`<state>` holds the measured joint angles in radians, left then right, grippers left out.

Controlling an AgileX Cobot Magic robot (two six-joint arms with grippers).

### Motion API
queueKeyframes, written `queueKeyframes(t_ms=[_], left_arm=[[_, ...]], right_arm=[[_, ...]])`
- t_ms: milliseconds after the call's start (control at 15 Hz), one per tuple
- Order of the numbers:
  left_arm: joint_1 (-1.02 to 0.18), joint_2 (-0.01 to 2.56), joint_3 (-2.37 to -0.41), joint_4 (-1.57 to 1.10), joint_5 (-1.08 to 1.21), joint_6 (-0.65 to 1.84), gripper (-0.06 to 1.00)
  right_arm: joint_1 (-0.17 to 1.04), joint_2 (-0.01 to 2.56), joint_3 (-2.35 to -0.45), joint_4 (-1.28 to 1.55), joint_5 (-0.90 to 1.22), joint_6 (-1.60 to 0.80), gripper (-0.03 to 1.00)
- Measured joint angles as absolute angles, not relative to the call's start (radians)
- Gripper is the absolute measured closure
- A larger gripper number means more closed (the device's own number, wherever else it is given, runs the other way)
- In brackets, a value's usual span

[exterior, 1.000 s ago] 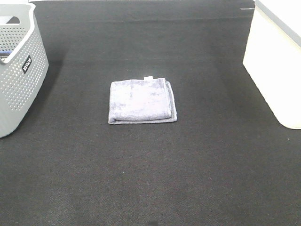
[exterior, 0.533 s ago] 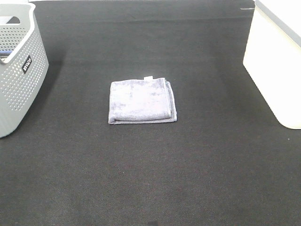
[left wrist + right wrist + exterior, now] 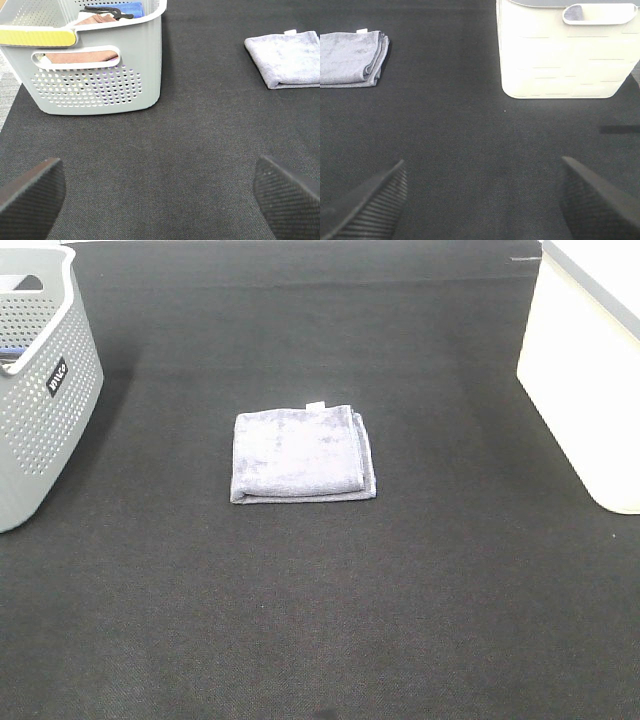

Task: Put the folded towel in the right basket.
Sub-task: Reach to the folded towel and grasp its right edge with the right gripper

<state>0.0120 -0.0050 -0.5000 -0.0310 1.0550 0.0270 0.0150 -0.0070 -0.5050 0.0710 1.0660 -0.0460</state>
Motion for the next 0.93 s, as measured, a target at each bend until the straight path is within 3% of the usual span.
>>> queueKeyframes(t_ms=[933], left_arm=[[0.012, -0.005, -0.500, -0.031, 1.055, 0.027, -0.03]], right_arm=[[0.015, -0.007, -0.505, 0.071, 1.066, -0.046, 0.20]])
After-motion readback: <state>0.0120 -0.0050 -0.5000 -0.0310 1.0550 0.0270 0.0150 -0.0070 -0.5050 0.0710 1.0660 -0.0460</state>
